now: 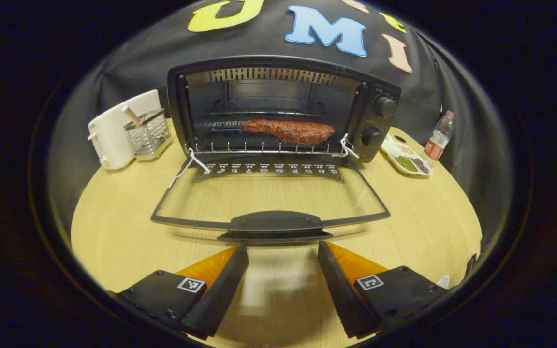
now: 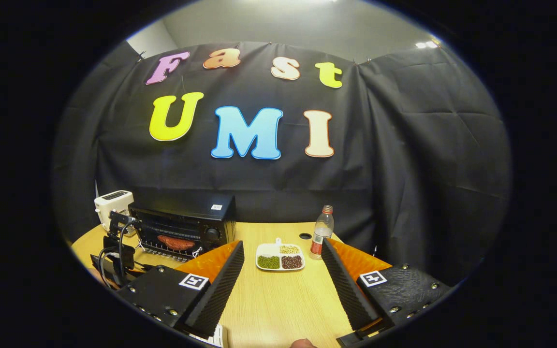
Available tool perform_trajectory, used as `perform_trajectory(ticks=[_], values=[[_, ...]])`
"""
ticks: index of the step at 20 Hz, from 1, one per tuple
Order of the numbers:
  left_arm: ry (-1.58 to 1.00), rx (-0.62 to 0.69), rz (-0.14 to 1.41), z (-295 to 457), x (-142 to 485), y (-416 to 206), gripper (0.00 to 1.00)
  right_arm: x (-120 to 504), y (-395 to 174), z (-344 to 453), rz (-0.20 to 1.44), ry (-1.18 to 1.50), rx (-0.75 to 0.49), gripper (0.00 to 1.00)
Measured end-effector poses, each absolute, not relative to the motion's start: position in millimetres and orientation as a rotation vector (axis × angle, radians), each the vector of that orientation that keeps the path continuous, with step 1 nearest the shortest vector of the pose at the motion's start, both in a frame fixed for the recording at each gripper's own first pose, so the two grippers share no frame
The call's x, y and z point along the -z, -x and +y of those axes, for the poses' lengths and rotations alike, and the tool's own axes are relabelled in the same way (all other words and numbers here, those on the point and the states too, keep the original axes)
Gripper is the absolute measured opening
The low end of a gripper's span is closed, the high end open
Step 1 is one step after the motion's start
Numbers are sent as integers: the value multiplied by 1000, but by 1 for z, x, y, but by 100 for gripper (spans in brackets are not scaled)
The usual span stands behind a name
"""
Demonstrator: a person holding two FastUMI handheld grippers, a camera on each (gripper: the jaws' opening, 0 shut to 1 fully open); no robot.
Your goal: Open the electric oven with the left hand, put the food in, and close the electric oven.
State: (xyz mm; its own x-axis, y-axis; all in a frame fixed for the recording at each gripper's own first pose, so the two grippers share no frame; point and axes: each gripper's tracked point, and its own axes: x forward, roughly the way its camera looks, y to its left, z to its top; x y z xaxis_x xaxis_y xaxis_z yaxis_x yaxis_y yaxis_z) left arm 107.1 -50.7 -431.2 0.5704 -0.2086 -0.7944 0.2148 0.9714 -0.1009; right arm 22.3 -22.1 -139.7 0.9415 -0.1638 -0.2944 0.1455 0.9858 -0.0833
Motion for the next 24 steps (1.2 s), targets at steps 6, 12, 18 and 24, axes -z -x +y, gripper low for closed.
perform_trajectory(ticks=[6, 12, 18, 24], values=[[-18, 233, 901, -52, 429, -110, 100, 138, -23, -20, 298, 72, 152, 98], [-19, 228, 833, -52, 401, -113, 98, 138, -24, -12, 291, 64, 121, 98], [23, 229, 799, -52, 378, -123, 97, 138, -24, -3, 289, 62, 93, 98], [10, 234, 693, -54, 338, -146, 97, 135, -23, 0, 274, 80, 87, 98]])
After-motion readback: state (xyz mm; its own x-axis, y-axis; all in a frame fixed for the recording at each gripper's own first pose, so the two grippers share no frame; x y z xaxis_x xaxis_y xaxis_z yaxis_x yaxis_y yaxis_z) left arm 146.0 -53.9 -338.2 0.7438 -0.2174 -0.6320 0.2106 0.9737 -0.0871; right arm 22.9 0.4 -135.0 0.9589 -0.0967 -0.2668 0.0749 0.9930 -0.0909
